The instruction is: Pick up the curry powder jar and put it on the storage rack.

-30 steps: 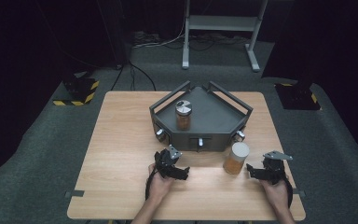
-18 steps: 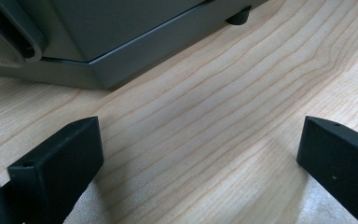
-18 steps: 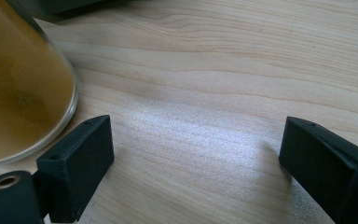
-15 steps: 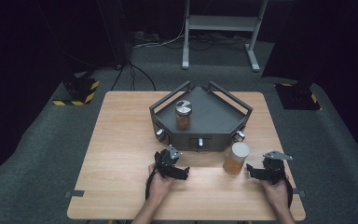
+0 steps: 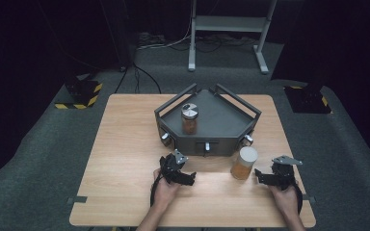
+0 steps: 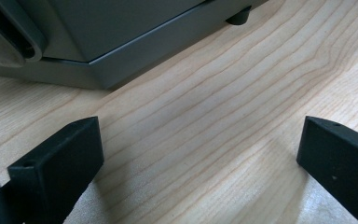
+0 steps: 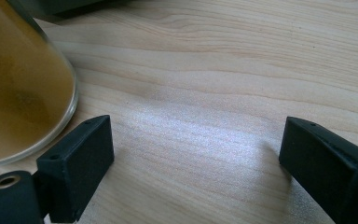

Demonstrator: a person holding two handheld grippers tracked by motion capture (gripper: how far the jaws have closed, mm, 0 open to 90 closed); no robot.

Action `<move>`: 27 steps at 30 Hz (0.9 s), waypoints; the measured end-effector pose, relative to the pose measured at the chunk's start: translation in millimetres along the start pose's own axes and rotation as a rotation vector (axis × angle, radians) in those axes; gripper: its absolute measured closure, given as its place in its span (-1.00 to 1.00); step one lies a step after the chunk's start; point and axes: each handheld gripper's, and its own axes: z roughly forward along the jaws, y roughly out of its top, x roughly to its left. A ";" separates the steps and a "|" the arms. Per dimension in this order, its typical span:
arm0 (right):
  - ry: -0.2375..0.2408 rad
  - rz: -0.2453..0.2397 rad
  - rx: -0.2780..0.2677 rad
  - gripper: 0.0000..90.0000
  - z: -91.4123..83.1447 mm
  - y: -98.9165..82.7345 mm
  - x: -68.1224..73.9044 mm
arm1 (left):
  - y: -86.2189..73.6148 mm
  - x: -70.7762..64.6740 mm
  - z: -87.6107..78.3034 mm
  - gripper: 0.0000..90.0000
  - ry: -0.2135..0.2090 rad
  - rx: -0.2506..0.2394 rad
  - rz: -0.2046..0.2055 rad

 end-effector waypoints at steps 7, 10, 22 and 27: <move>0.000 0.000 0.001 -0.78 0.0 0.2 0.0 | 0.0 0.0 0.0 -0.99 0.000 0.000 0.000; 0.000 -0.001 0.000 -0.79 0.1 0.2 -0.1 | 0.1 0.1 0.0 -0.99 -0.001 0.000 0.000; 0.034 -0.025 0.031 -0.88 0.1 7.0 -3.3 | 0.1 0.3 0.0 -0.99 -0.001 0.000 0.003; 0.061 -0.069 0.025 -0.89 -1.9 4.3 0.2 | 0.0 0.2 0.0 -0.99 -0.001 0.000 0.003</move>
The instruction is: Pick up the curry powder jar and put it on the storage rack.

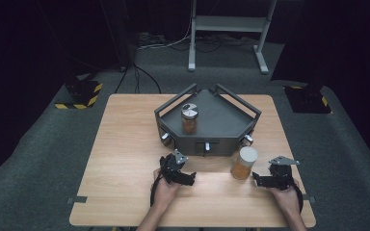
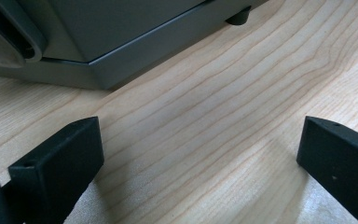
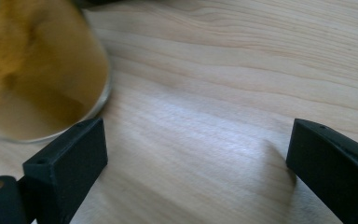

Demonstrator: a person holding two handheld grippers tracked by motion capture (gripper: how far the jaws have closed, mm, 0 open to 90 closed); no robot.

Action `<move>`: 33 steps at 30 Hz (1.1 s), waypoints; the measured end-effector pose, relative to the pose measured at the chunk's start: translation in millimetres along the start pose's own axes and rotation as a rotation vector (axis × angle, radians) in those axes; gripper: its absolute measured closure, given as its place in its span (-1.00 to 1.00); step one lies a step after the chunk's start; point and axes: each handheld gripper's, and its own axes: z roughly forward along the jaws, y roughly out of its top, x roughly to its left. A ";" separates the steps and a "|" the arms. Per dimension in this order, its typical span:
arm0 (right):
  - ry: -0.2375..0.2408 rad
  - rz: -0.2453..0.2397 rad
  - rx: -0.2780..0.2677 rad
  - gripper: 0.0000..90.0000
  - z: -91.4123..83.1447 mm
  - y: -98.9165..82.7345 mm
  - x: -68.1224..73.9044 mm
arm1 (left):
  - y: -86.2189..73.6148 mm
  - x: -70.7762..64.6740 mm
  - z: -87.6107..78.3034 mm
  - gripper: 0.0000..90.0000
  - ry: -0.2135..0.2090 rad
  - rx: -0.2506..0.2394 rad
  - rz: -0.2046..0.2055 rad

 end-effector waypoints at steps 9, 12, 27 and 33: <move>0.080 -0.006 -0.008 -0.86 -9.4 -3.1 -3.2 | 0.0 0.0 0.0 -0.99 0.000 0.000 0.000; 0.106 -0.014 -0.010 -0.85 -11.4 -2.5 -2.0 | 0.0 0.0 0.0 -0.99 0.000 0.000 0.000; 0.211 -0.036 -0.109 -0.81 -14.5 3.8 8.3 | -0.1 -0.1 -0.1 -0.99 0.000 -0.001 0.001; 0.225 -0.047 -0.139 -0.76 -12.9 10.8 12.3 | -0.2 -0.1 -0.1 -0.99 -0.001 0.000 -0.001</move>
